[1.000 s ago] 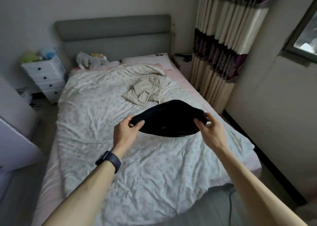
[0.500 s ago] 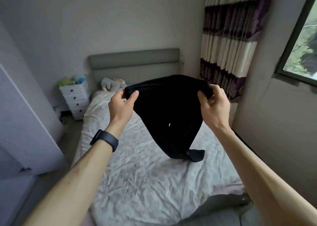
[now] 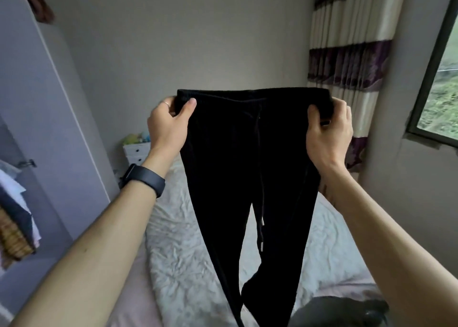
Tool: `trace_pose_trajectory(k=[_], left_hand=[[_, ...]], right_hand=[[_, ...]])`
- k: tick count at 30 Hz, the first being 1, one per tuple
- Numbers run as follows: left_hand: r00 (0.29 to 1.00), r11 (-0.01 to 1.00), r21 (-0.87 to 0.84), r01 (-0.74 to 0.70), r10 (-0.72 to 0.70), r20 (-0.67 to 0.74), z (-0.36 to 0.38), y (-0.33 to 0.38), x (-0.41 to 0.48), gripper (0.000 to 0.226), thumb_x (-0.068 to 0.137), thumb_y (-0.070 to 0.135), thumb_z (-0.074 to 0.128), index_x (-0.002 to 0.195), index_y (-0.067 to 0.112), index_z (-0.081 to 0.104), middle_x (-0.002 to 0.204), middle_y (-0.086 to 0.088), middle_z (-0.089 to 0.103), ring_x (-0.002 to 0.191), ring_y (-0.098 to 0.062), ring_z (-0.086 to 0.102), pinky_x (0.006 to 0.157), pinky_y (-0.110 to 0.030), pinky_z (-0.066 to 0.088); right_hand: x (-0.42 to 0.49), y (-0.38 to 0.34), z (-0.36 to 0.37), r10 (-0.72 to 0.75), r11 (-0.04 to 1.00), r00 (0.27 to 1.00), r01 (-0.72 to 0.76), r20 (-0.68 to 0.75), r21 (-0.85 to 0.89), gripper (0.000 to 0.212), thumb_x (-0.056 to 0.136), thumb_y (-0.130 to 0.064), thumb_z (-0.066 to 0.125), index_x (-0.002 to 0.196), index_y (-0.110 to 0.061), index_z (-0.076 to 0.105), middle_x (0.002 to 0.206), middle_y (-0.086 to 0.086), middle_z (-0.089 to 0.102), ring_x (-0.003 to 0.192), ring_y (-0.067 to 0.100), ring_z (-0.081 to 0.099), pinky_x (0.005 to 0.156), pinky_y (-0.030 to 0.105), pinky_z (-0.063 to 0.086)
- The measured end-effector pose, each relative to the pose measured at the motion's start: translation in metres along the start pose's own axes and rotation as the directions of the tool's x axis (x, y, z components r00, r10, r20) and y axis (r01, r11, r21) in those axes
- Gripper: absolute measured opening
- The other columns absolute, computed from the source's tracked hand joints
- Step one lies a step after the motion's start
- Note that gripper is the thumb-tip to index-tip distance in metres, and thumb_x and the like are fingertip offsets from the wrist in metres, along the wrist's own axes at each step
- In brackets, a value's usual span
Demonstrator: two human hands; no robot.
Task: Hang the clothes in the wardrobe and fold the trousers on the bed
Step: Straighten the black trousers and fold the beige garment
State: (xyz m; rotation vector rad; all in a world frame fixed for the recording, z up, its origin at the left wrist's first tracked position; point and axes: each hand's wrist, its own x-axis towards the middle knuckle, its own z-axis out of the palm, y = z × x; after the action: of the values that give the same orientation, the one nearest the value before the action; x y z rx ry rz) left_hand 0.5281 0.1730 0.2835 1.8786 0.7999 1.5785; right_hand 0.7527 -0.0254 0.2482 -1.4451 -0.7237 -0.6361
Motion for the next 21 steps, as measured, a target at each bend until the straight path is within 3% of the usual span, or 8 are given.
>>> trace_pose_trajectory(k=[2,4,5,9,13,15,17,21], left_hand=[[0.999,0.998,0.056,0.005,-0.007,0.035,-0.009,-0.005,-0.007,0.023,0.088,0.055,0.066,0.085,0.032,0.065,0.072,0.023,0.065,0.069,0.018,0.057,0.057,-0.001,0.037],[0.988,0.988,0.149,0.028,-0.051,0.148,-0.016,-0.017,-0.017,0.026,0.089,0.053,0.067,0.081,0.028,0.064,0.063,0.021,0.063,0.064,0.013,0.057,0.054,-0.005,0.036],[0.980,0.985,0.167,0.041,-0.072,0.185,-0.019,-0.028,-0.022,0.025,0.089,0.051,0.068,0.081,0.028,0.064,0.065,0.020,0.063,0.066,0.008,0.059,0.055,-0.007,0.037],[0.943,0.982,0.104,0.159,-0.182,0.279,-0.036,-0.069,-0.051,0.016,0.087,0.048,0.073,0.086,0.035,0.064,0.084,0.017,0.070,0.082,-0.004,0.066,0.087,-0.035,0.053],[0.895,0.979,0.170,0.114,-0.175,0.409,-0.051,-0.081,-0.076,0.033,0.079,0.052,0.072,0.106,0.039,0.059,0.099,-0.002,0.073,0.090,-0.026,0.070,0.089,-0.049,0.055],[0.885,0.971,0.234,-0.036,-0.078,0.459,-0.057,-0.089,-0.090,0.035,0.088,0.045,0.070,0.117,0.048,0.051,0.105,0.001,0.067,0.088,-0.021,0.065,0.080,-0.038,0.055],[0.874,0.907,0.349,-0.233,0.038,0.485,-0.063,-0.095,-0.107,0.030,0.094,0.046,0.063,0.120,0.050,0.049,0.090,0.016,0.058,0.076,-0.006,0.055,0.067,-0.016,0.041],[0.885,0.873,0.425,-0.238,0.015,0.465,-0.068,-0.096,-0.135,0.025,0.089,0.052,0.069,0.105,0.041,0.052,0.071,0.023,0.049,0.065,0.001,0.048,0.060,-0.028,0.035]], right_hand=[[-0.008,0.006,-0.002,-0.018,0.997,0.996,0.024,0.085,-0.071,0.031,0.099,-0.031,0.059,0.117,-0.005,0.059,0.105,0.004,0.059,0.086,0.004,0.050,0.077,0.005,0.032],[-0.013,0.017,-0.005,0.032,0.979,0.966,0.021,0.256,-0.202,0.031,0.099,-0.036,0.059,0.114,-0.009,0.061,0.103,0.009,0.066,0.095,0.026,0.061,0.077,0.027,0.039],[-0.017,0.022,-0.008,0.062,0.972,0.946,0.016,0.319,-0.236,0.032,0.099,-0.039,0.059,0.113,-0.011,0.062,0.099,0.008,0.068,0.095,0.031,0.063,0.075,0.030,0.039],[-0.052,0.044,-0.015,0.071,0.975,0.920,0.018,0.384,-0.223,0.028,0.100,-0.039,0.057,0.112,-0.014,0.058,0.079,-0.001,0.060,0.079,0.029,0.061,0.067,0.033,0.038],[-0.081,0.072,-0.025,0.211,0.941,0.871,-0.059,0.444,-0.333,0.029,0.101,-0.050,0.050,0.103,-0.021,0.048,0.070,-0.004,0.057,0.075,0.028,0.054,0.064,0.037,0.038],[-0.097,0.083,-0.033,0.197,0.918,0.870,-0.002,0.452,-0.397,0.036,0.101,-0.057,0.042,0.092,-0.022,0.042,0.064,-0.007,0.051,0.066,0.027,0.048,0.055,0.035,0.032],[-0.110,0.090,-0.038,0.137,0.912,0.894,0.055,0.427,-0.407,0.040,0.101,-0.059,0.037,0.086,-0.022,0.039,0.061,-0.009,0.047,0.056,0.019,0.040,0.048,0.030,0.023],[-0.132,0.096,-0.048,0.086,0.924,0.906,0.083,0.414,-0.373,0.036,0.104,-0.050,0.042,0.081,-0.024,0.034,0.059,-0.008,0.042,0.053,0.016,0.034,0.047,0.029,0.020]])
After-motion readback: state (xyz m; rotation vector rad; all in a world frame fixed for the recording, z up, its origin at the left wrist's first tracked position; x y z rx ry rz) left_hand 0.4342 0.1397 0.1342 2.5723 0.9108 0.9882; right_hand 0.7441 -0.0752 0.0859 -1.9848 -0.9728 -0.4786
